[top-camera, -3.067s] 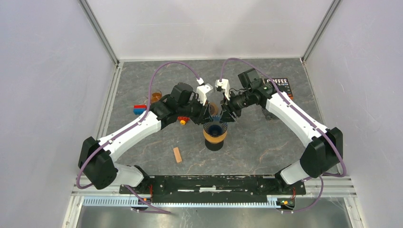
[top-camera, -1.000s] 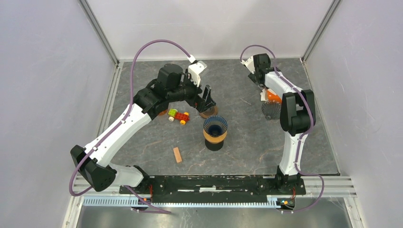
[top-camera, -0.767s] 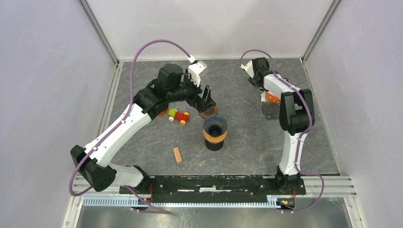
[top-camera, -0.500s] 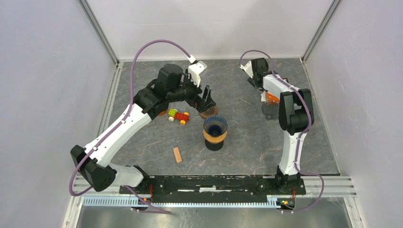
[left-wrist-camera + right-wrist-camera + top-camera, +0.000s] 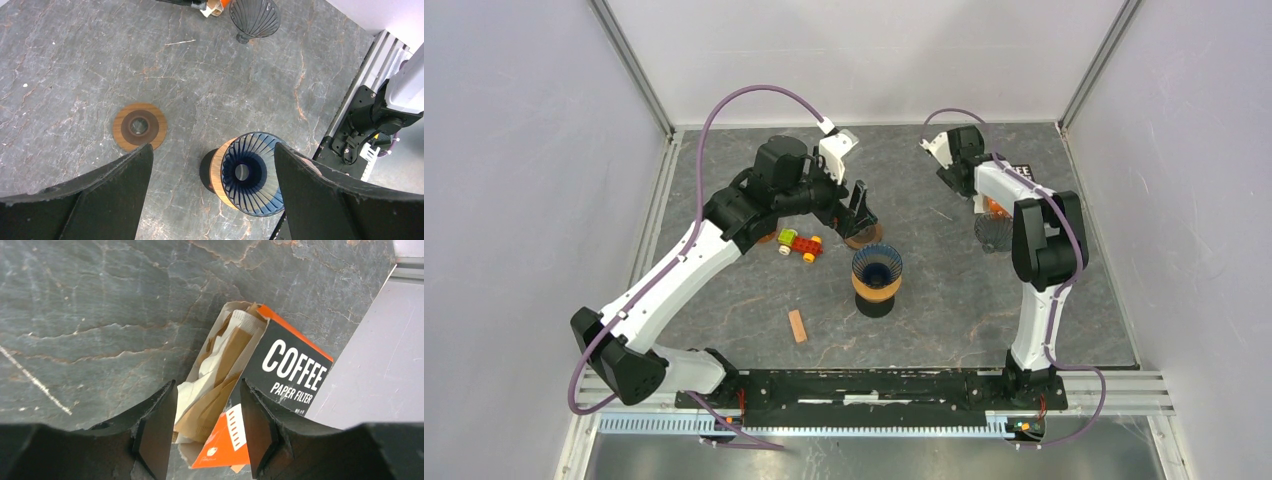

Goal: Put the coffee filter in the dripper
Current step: Pick up the coffee filter from the coffee filter holder.

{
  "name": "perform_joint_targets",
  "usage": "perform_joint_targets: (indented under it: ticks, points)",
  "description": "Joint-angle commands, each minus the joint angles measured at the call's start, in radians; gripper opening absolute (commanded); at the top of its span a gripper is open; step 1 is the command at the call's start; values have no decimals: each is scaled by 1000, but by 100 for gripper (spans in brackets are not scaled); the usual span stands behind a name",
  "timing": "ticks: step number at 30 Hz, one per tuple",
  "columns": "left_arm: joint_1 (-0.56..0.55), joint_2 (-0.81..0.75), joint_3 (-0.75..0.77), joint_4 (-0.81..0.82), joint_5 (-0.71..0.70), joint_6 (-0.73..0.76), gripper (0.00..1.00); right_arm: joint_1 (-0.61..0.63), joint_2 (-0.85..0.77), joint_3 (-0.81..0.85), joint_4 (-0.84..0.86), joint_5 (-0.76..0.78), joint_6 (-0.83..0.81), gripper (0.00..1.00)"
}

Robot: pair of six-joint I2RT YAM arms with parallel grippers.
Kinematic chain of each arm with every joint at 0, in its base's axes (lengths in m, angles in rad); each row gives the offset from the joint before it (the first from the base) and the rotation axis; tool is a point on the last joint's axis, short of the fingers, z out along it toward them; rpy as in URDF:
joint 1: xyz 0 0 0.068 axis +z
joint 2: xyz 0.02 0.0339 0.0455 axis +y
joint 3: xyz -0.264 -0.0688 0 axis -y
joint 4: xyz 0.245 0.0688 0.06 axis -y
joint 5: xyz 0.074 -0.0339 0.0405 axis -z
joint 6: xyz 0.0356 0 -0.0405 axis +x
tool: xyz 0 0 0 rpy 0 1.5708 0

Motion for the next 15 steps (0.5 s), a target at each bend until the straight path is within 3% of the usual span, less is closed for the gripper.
perform_joint_targets:
  ticks: [1,6,15]
  points:
    - [4,-34,-10,42,19,32,96,29,-73,-44,10,-16,3,54]
    - [4,-39,-16,44,22,32,96,61,-46,-56,2,50,-17,48]
    - [4,-47,-25,48,27,32,96,64,8,-39,-29,144,-38,50]
